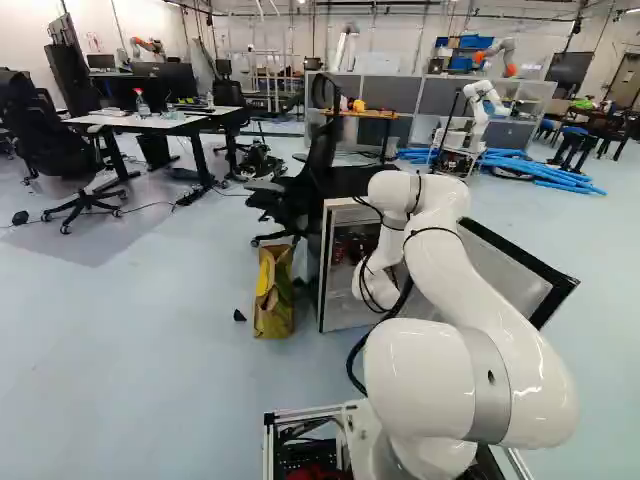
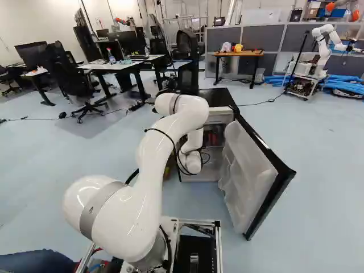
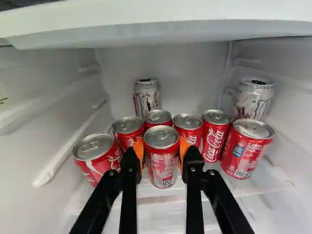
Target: Grab a drink from the fridge
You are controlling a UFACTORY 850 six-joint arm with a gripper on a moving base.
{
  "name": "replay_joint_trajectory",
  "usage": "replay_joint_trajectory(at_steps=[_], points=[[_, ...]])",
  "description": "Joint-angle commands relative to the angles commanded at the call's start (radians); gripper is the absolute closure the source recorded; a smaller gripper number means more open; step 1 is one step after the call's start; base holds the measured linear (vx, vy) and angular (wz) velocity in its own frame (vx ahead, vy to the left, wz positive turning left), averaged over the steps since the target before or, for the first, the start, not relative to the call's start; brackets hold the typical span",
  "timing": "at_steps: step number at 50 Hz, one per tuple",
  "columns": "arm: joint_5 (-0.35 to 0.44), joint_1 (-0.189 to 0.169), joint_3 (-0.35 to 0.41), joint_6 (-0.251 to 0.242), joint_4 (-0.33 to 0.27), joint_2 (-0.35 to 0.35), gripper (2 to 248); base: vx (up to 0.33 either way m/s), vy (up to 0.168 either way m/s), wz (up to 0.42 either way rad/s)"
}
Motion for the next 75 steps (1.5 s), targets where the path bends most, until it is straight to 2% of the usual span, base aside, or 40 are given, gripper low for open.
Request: replay_joint_trajectory(at_steps=[15, 51, 75], points=[[0.0, -0.004, 0.089, 0.0, 0.0, 0.07, 158, 0.0, 0.0, 0.0], [0.0, -0.012, 0.317, 0.0, 0.0, 0.181, 158, 0.0, 0.0, 0.0], [0.0, -0.018, 0.508, 0.0, 0.0, 0.319, 158, 0.0, 0.0, 0.0]])
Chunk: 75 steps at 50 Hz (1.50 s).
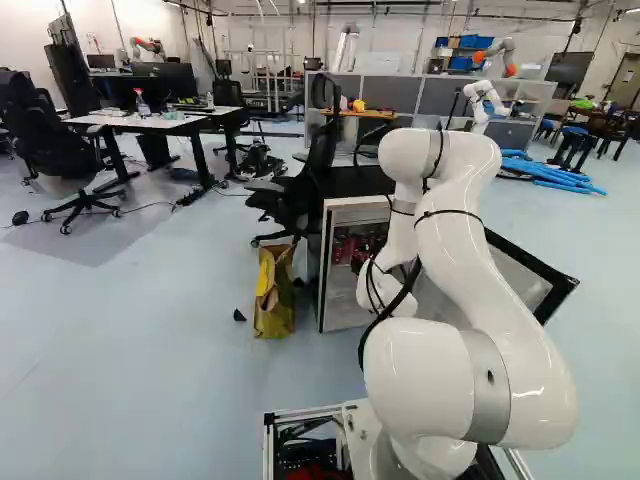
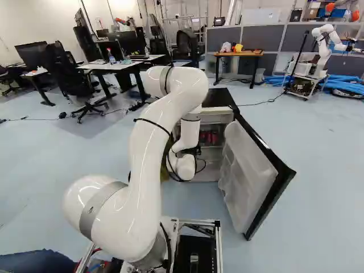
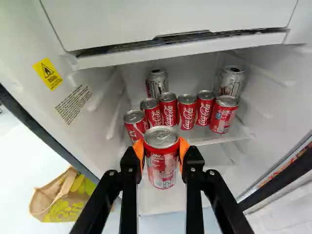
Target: Grab a drink from the fridge
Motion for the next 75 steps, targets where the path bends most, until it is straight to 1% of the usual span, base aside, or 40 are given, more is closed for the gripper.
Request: replay_joint_trajectory(at_steps=[26, 43, 54, 75], points=[[0.0, -0.027, 0.193, 0.0, 0.0, 0.154, 158, 0.0, 0.0, 0.0], [0.0, -0.062, 0.303, 0.0, 0.0, 0.252, 158, 0.0, 0.0, 0.0], [0.0, -0.076, 0.348, 0.0, 0.0, 0.305, 158, 0.0, 0.0, 0.0], [0.0, -0.078, 0.392, 0.0, 0.0, 0.387, 158, 0.0, 0.0, 0.0]])
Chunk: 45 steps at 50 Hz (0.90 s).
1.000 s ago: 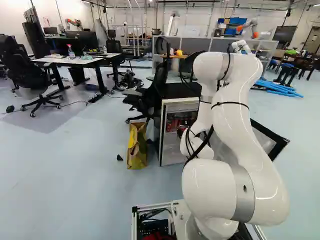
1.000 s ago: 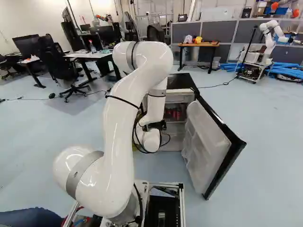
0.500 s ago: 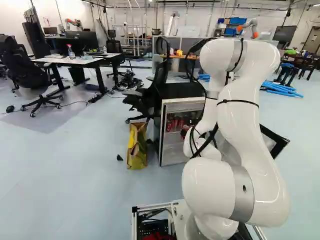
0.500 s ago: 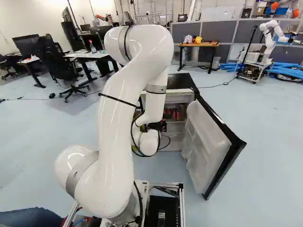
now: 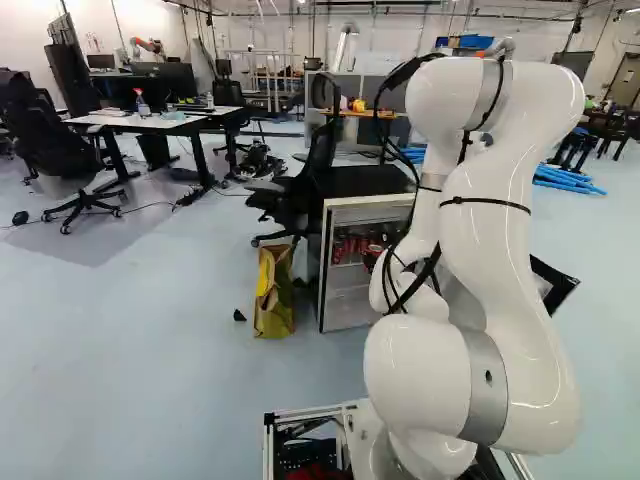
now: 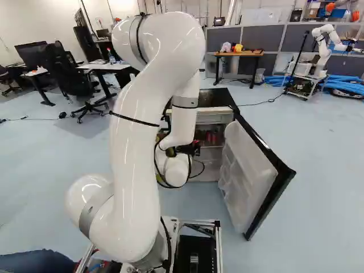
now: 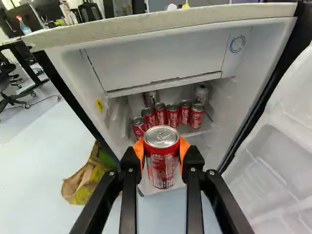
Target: Grab a drink from the fridge
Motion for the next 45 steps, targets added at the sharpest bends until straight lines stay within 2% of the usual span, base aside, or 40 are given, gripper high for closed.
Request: replay_joint_trajectory(at_steps=[45], points=[[-0.01, 0.001, 0.068, 0.0, 0.0, 0.168, 158, 0.0, 0.0, 0.0]])
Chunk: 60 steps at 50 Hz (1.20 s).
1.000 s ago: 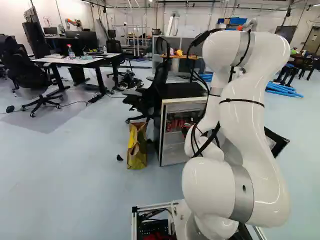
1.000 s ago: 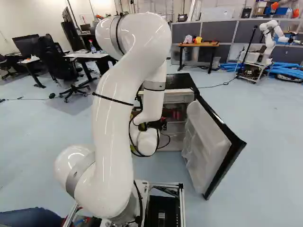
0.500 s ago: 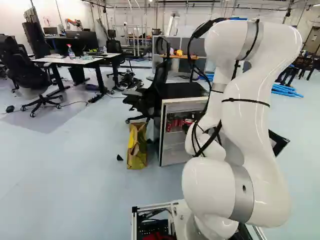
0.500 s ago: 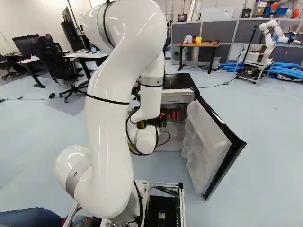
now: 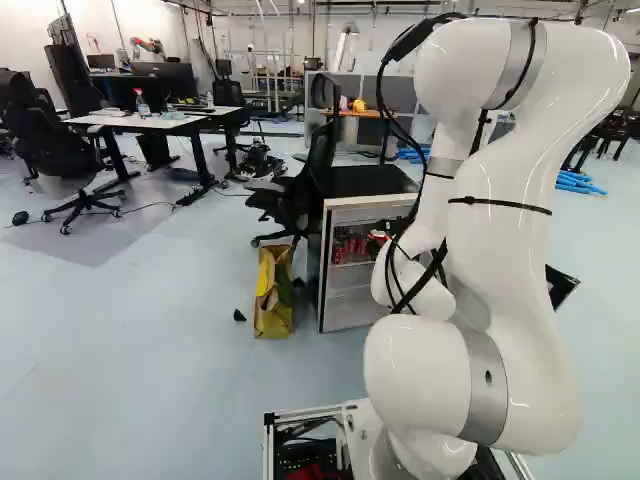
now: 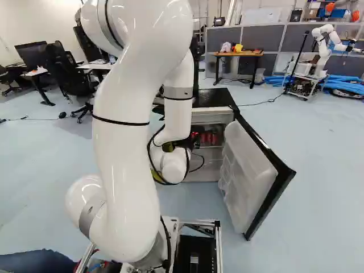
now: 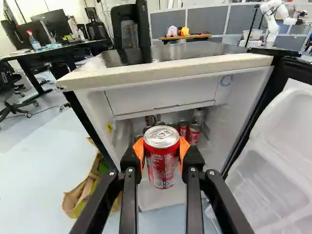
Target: Grab a drink from the fridge
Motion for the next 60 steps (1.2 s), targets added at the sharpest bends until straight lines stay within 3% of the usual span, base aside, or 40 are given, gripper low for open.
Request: replay_joint_trajectory(at_steps=[60], points=[[-0.12, 0.004, 0.029, 0.0, 0.0, 0.19, 158, 0.0, 0.0, 0.0]])
